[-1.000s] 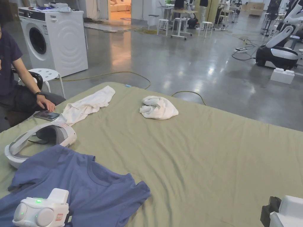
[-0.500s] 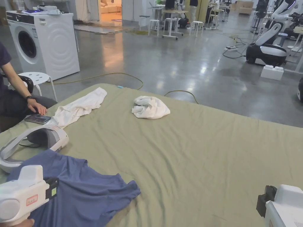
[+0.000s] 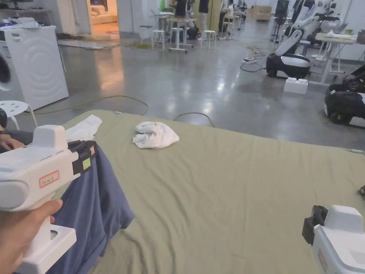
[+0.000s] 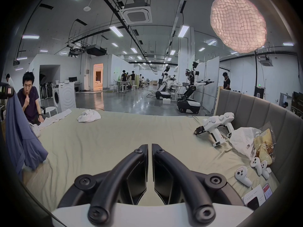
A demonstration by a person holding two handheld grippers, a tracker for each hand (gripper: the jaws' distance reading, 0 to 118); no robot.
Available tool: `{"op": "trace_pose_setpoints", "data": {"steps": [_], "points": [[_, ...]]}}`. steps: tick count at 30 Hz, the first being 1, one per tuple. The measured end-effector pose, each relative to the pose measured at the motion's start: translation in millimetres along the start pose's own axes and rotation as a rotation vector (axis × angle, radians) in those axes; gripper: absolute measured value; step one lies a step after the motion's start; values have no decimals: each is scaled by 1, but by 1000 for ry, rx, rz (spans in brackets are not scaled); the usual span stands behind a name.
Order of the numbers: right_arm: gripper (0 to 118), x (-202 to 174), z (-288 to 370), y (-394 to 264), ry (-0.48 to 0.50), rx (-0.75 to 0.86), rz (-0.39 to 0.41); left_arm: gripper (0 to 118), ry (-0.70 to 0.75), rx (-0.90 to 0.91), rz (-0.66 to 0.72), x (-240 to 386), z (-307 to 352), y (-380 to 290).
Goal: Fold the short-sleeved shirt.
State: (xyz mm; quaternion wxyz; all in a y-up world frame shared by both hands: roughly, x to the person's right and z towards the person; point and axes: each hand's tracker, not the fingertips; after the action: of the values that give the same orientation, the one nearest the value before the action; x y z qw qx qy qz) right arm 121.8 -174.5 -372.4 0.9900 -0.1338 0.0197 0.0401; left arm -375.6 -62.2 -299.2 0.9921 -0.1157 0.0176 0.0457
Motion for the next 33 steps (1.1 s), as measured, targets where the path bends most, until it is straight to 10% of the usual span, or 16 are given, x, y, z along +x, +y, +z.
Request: {"op": "trace_pose_setpoints", "data": {"steps": [13,26,31,33], "points": [[3,76,33,11,-113,56,-48,0,-403,11,-51,208,-64,20],[3,132,52,-16,-214,-4,-71,0,-636,-325,-114,353,-105,-111],[3,132,53,-27,-210,-40,-73,72,-620,-379,-74,349,-100,-147],[3,128,52,-28,-201,-44,-67,79,-595,-362,-66,339,-96,-149]]}}
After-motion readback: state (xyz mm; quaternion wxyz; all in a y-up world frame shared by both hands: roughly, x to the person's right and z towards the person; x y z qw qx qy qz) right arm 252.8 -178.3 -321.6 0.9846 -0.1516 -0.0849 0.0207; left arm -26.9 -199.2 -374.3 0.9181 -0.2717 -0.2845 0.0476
